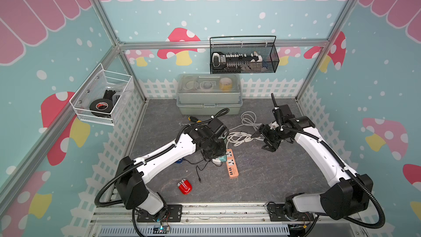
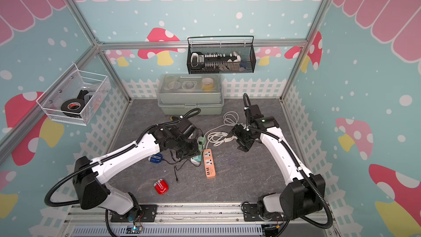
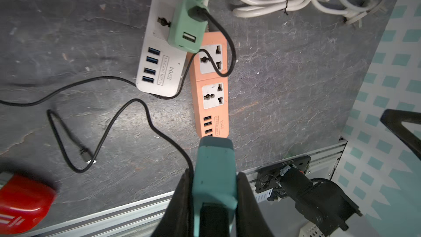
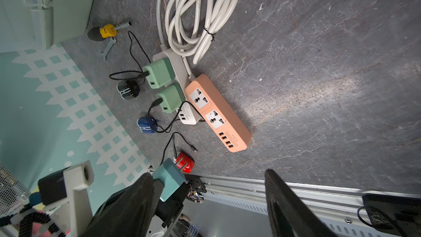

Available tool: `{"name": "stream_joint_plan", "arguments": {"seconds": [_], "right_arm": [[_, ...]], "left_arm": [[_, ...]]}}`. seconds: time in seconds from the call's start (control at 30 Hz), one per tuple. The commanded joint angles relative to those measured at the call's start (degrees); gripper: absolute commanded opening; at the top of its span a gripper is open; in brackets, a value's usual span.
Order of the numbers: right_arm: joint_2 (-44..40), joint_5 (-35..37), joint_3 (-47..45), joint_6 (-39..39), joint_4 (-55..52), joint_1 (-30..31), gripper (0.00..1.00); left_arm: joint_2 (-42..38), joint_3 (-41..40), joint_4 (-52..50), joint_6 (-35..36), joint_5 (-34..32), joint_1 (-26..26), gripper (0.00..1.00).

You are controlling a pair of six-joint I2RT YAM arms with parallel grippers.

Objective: Charge the electric shaver
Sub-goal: Insert the plug into the socket.

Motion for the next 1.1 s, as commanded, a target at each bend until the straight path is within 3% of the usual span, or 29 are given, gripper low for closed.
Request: {"name": "stream_joint_plan", "arguments": {"seconds": [0.0, 0.23, 0.43, 0.63, 1.07], "right_arm": [[-1.24, 0.17, -1.36, -2.39, -1.57, 0.05, 0.74], [-6.49, -9.48, -9.86, -10.71, 14.87, 0.35, 0.72], [-15.62, -5.61, -15.32, -15.74, 10.88, 0.44, 0.72], [-23.65, -3.09, -20.34, -13.14, 10.78, 0.44, 0.72], [-26.98, -2.92, -21.22, -12.67, 8.73, 0.41, 0.73]], "left_arm": [[3.40, 4.21, 1.72, -2.04, 2.08, -1.61, 0.00], [11.81, 9.08, -3.15, -3.76, 0.97, -2.92, 0.00], [17.68, 12.84, -3.53, -5.03, -1.24, -4.63, 0.00], [18.90, 12.22, -3.82, -8.65, -7.73, -6.45, 0.00], [23.83, 15.71, -3.65, -10.62, -10.33, -6.63, 0.00]]}}
